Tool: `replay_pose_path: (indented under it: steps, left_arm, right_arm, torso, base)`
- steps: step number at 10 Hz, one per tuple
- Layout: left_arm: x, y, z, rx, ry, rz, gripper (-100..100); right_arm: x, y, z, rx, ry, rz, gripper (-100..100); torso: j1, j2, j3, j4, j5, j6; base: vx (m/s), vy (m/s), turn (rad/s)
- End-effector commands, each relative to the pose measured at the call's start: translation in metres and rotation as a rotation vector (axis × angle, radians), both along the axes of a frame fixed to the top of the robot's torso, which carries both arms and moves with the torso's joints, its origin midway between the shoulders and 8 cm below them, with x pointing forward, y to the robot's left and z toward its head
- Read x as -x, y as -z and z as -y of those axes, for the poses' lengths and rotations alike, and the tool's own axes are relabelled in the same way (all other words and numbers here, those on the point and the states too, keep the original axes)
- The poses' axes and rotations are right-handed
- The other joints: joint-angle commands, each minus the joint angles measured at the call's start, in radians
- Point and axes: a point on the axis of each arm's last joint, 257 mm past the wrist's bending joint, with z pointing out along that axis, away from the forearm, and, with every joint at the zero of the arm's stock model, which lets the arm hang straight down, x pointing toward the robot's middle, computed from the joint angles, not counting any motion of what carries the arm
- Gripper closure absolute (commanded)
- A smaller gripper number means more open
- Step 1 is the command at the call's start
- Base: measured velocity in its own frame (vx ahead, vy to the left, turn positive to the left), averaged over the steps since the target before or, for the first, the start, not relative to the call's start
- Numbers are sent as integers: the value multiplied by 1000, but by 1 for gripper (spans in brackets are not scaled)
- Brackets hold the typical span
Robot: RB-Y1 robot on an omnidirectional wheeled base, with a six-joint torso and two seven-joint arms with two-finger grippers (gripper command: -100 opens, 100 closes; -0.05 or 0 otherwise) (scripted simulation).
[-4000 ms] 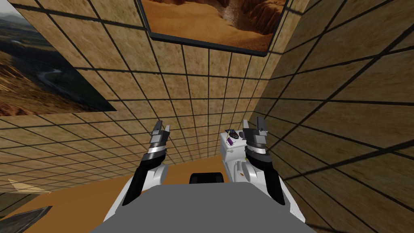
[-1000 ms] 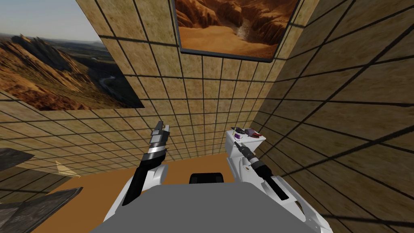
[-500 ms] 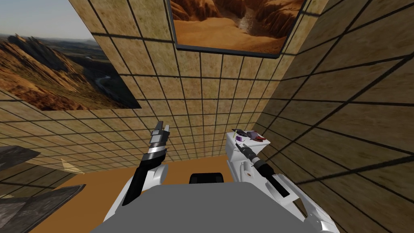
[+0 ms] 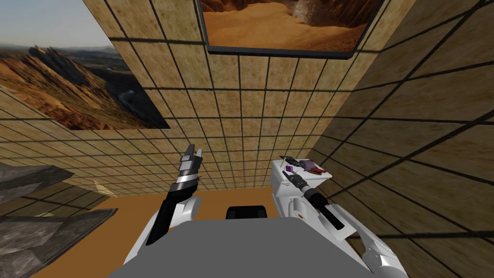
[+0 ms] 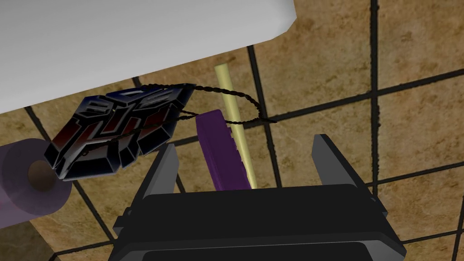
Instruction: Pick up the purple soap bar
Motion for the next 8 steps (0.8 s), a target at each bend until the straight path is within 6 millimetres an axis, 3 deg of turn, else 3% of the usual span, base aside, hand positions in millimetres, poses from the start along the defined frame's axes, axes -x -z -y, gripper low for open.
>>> replay_pose_path:
  steps: [1,8]
  left_arm:
    - [0,0,0,0,0,0,0]
    - [0,0,0,0,0,0,0]
  right_arm:
    - [-11,2,16,3,44,-1,-100]
    - [-48,0,69,-1,197,2,-100]
  torso:
    - [0,0,0,0,0,0]
    - [-1,3,2,0,-1,1]
  base:
    - [-151,-17,293]
    - [-131,-7,209]
